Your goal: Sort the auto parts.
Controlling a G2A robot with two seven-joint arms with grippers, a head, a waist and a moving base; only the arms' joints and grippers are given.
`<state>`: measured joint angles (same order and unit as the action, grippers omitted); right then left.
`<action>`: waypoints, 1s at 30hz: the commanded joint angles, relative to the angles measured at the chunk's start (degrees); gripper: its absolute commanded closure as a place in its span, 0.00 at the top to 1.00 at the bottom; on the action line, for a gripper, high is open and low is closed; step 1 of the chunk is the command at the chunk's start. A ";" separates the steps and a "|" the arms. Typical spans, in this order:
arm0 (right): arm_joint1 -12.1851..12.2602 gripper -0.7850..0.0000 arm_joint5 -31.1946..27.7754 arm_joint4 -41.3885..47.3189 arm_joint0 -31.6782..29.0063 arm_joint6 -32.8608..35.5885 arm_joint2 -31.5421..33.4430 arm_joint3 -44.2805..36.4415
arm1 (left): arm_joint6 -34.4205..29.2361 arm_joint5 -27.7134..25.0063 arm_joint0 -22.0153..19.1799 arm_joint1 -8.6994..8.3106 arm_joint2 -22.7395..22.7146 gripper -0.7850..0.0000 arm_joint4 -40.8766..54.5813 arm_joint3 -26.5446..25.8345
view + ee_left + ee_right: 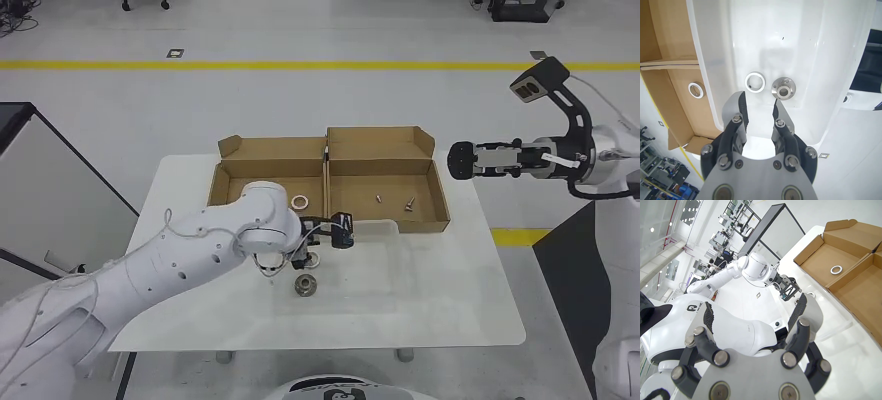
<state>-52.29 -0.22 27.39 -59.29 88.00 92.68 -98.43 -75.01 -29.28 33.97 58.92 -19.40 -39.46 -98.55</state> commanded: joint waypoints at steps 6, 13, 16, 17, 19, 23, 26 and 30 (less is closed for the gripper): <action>0.00 1.00 0.00 0.00 0.00 0.00 0.00 0.00 | 1.58 -1.09 -1.44 3.47 3.74 0.35 -2.45 4.98; 0.00 1.00 0.00 0.00 0.00 0.00 0.00 0.00 | 1.15 -0.45 -2.00 6.98 6.62 0.35 -4.54 10.06; 0.00 1.00 0.00 0.00 0.00 0.00 0.00 0.00 | 0.68 -0.39 -2.20 8.38 7.53 0.37 -5.06 12.18; 0.00 1.00 0.00 0.00 0.00 0.00 0.00 0.00 | 0.64 -0.49 -2.24 8.81 7.78 0.37 -5.20 12.90; 0.00 1.00 0.00 0.00 0.00 0.00 0.00 0.00 | 0.31 -0.15 -2.34 9.62 8.19 0.39 -5.69 14.36; 0.00 1.00 0.00 0.00 0.00 0.00 0.00 0.00 | 0.71 0.14 -2.50 11.00 8.57 0.38 -6.71 16.59; 0.00 1.00 0.00 0.00 0.00 0.00 0.00 0.00 | 0.92 0.98 -2.49 11.84 8.70 0.36 -7.89 17.96; 0.00 1.00 0.00 0.00 0.00 0.00 0.00 0.00 | 0.30 1.27 -2.35 12.84 9.02 0.35 -8.86 19.48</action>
<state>-52.29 -0.22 27.39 -59.29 88.00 92.68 -98.43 -74.52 -28.07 31.56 71.49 -10.44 -48.18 -79.46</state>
